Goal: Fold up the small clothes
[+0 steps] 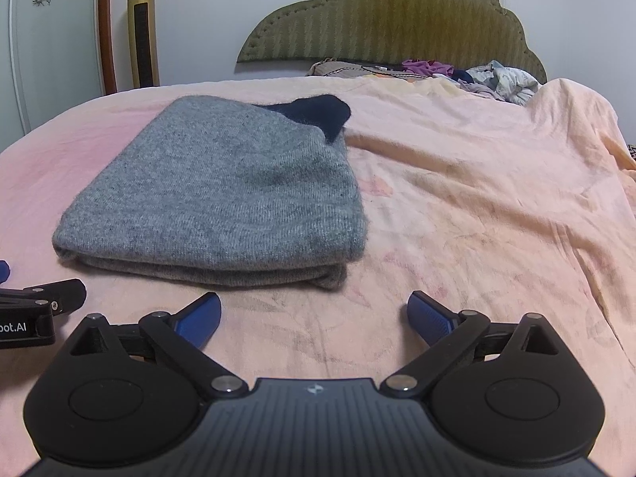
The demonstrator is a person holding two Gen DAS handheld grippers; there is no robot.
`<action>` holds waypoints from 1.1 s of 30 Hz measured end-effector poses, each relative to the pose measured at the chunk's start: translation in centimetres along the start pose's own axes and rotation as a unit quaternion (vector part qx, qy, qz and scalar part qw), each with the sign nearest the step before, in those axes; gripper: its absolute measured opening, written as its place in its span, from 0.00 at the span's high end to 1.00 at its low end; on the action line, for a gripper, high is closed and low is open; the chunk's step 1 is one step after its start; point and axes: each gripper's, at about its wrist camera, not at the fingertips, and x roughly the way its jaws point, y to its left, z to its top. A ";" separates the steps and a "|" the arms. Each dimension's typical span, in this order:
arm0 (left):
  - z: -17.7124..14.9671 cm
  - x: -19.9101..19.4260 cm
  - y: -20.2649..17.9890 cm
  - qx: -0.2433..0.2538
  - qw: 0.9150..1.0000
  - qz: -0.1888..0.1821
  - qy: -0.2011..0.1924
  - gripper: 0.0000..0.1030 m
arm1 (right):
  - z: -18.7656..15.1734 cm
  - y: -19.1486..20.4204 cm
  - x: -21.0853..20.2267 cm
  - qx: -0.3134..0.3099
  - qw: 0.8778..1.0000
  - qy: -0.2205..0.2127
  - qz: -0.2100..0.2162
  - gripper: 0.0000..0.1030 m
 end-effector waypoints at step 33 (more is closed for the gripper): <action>0.0 0.0 0.1 0.001 1.000 0.000 0.000 0.00 | -0.5 -0.3 -0.4 0.011 1.000 0.003 0.002 0.00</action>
